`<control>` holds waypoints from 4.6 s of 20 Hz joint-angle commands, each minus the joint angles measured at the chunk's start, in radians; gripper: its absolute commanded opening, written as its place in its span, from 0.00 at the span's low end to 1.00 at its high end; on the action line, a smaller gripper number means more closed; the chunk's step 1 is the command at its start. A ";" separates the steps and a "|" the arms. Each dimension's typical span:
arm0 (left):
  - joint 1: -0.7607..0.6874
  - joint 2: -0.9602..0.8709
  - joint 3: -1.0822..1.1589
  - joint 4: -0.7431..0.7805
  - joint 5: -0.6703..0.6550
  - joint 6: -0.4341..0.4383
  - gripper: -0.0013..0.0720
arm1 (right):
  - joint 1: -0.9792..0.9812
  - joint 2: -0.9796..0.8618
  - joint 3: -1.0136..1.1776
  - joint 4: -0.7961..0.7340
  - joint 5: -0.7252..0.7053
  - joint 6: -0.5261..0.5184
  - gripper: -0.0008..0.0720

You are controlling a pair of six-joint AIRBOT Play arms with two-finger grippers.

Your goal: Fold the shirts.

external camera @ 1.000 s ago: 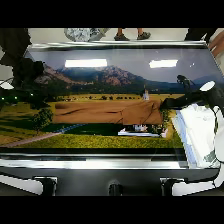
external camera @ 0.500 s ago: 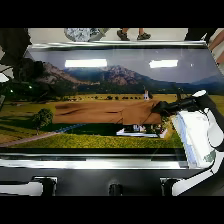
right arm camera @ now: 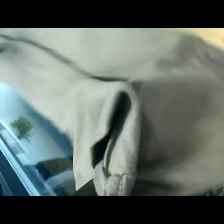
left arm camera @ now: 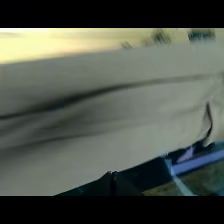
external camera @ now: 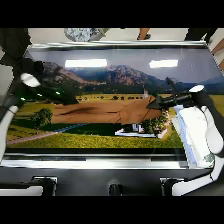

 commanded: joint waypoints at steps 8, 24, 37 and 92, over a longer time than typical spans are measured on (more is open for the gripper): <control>-0.461 -0.295 0.028 -0.430 0.369 -0.017 0.05 | 0.122 0.573 0.001 -0.208 0.152 0.250 0.07; 0.054 0.092 0.076 -0.240 0.119 0.065 0.05 | 0.566 0.313 0.001 0.053 -0.390 0.318 0.07; 0.220 0.335 0.073 -0.086 0.039 0.083 0.05 | 0.423 0.144 0.000 -0.074 -0.210 0.205 0.95; 0.200 0.288 0.081 -0.056 0.011 0.132 0.05 | -0.849 0.642 -0.412 -0.845 0.267 0.203 0.72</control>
